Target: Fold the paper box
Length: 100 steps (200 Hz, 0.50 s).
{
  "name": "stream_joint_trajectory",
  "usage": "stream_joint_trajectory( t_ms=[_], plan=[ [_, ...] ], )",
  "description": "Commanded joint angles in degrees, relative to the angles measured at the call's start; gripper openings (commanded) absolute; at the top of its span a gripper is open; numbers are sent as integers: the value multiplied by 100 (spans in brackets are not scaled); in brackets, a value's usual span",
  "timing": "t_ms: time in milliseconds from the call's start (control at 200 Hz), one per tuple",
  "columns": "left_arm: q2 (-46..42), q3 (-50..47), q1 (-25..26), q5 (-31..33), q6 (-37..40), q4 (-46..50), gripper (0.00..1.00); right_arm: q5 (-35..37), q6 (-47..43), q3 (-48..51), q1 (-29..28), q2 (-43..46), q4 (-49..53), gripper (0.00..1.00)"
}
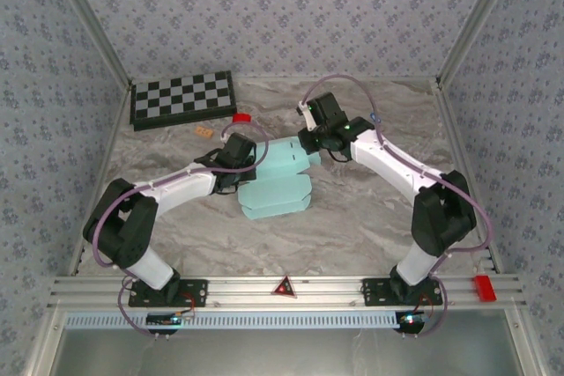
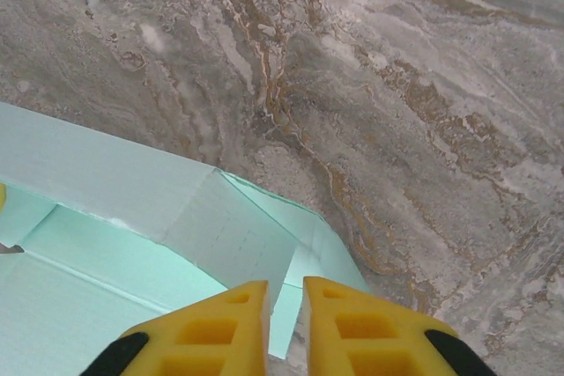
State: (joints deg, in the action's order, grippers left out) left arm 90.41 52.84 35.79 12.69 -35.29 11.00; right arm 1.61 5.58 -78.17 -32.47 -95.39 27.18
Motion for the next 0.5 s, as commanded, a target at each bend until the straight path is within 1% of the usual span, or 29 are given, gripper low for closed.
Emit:
stream_joint_trajectory(
  t_ms=[0,255,495],
  plan=[
    [49,246,30,-87,-95,108,0,-123,184,-50,63,-170,72,16],
    [64,320,24,-131,-134,134,0,-228,206,-117,85,-421,34,15],
    [100,357,25,-209,-377,114,0,-709,345,54,94,-462,-208,13]
  ],
)
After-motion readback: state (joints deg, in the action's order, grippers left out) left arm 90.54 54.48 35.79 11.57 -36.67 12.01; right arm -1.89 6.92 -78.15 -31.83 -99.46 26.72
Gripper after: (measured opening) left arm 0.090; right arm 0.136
